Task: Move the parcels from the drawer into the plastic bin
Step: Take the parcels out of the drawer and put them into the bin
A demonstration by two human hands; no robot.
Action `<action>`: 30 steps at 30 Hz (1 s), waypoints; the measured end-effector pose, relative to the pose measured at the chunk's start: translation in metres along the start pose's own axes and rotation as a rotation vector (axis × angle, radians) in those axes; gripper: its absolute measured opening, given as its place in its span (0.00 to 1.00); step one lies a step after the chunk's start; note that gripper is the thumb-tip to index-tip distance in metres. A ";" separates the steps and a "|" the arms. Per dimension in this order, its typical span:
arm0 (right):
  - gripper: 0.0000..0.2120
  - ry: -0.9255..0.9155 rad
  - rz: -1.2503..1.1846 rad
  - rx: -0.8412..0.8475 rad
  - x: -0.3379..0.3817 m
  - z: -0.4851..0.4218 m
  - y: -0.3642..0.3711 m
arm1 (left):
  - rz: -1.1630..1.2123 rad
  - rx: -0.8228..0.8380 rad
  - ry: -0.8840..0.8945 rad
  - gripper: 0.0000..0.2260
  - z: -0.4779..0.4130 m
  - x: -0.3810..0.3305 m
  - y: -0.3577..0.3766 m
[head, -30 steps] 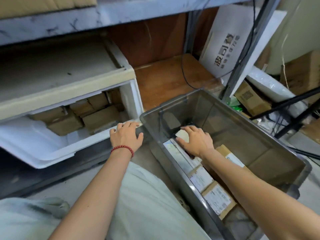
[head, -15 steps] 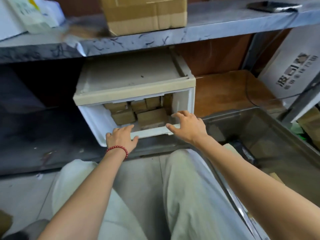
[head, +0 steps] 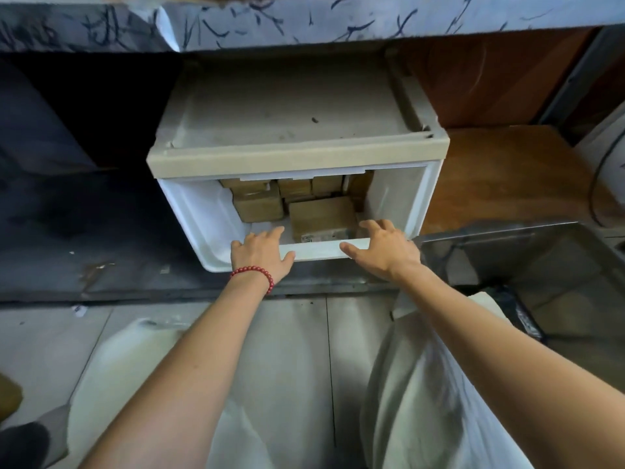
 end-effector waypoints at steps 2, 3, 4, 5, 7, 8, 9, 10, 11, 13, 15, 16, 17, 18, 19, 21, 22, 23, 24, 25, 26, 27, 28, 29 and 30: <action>0.32 -0.001 0.018 -0.018 0.003 -0.015 0.015 | -0.032 -0.002 0.023 0.27 -0.015 -0.004 0.009; 0.32 -0.007 0.043 -0.025 0.004 -0.022 0.025 | -0.055 -0.003 0.032 0.27 -0.023 -0.005 0.015; 0.32 -0.008 0.068 -0.023 0.005 -0.031 0.035 | -0.072 0.002 0.034 0.27 -0.032 -0.005 0.020; 0.32 -0.002 0.089 -0.010 0.005 -0.041 0.044 | -0.076 0.013 0.030 0.27 -0.041 -0.004 0.026; 0.33 0.035 0.116 0.034 0.001 -0.061 0.059 | -0.063 0.041 0.015 0.28 -0.058 -0.004 0.037; 0.33 0.061 0.118 0.041 -0.002 -0.071 0.065 | -0.060 0.050 0.014 0.28 -0.067 -0.004 0.043; 0.34 0.085 0.117 0.037 -0.006 -0.080 0.069 | -0.062 0.055 0.019 0.28 -0.075 -0.006 0.049; 0.34 0.105 0.119 0.025 -0.010 -0.089 0.072 | -0.065 0.058 0.026 0.28 -0.082 -0.008 0.055; 0.35 0.121 0.126 0.012 -0.015 -0.097 0.076 | -0.067 0.058 0.034 0.28 -0.088 -0.010 0.062; 0.38 0.137 0.152 -0.003 -0.022 -0.111 0.085 | -0.051 0.062 0.039 0.28 -0.100 -0.012 0.076; 0.39 0.137 0.171 -0.001 -0.024 -0.123 0.095 | -0.022 0.068 0.040 0.28 -0.111 -0.012 0.088; 0.39 0.140 0.169 0.005 -0.025 -0.128 0.100 | -0.015 0.069 0.042 0.28 -0.116 -0.012 0.093; 0.39 0.150 0.153 0.010 -0.026 -0.134 0.104 | -0.012 0.069 0.041 0.28 -0.122 -0.011 0.096; 0.39 0.166 0.129 0.017 -0.027 -0.140 0.106 | -0.006 0.072 0.033 0.28 -0.127 -0.010 0.099; 0.40 0.181 0.105 0.024 -0.029 -0.145 0.108 | 0.001 0.081 0.019 0.28 -0.133 -0.009 0.101; 0.42 0.185 0.073 0.042 -0.030 -0.153 0.112 | 0.039 0.114 -0.013 0.29 -0.141 -0.008 0.104; 0.42 0.176 0.056 0.050 -0.031 -0.156 0.113 | 0.090 0.136 -0.028 0.30 -0.145 -0.009 0.106; 0.43 0.171 0.028 0.057 -0.032 -0.158 0.114 | 0.166 0.163 -0.045 0.32 -0.148 -0.011 0.108; 0.45 0.177 -0.014 0.063 -0.033 -0.160 0.114 | 0.257 0.195 -0.068 0.33 -0.150 -0.014 0.110; 0.46 0.196 -0.064 0.069 -0.035 -0.161 0.114 | 0.348 0.220 -0.097 0.34 -0.152 -0.018 0.111; 0.46 0.219 -0.109 0.075 -0.036 -0.163 0.112 | 0.438 0.235 -0.132 0.36 -0.155 -0.021 0.111; 0.45 0.235 -0.140 0.082 -0.038 -0.164 0.111 | 0.531 0.244 -0.173 0.37 -0.157 -0.022 0.111; 0.42 0.241 -0.160 0.090 -0.039 -0.165 0.110 | 0.622 0.256 -0.215 0.38 -0.158 -0.022 0.111; 0.39 0.244 -0.182 0.099 -0.040 -0.166 0.109 | 0.707 0.271 -0.257 0.39 -0.158 -0.020 0.112; 0.38 0.253 -0.218 0.109 -0.042 -0.167 0.109 | 0.780 0.288 -0.291 0.39 -0.158 -0.018 0.115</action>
Point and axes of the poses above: each hand's wrist, its own z-axis away from the middle knuckle, its own y-axis out of the palm, x = y × z, the point moved 7 cm from there along -z, towards the middle knuckle, and after that the axes turned 6 degrees about -z, right-handed, at the moved point
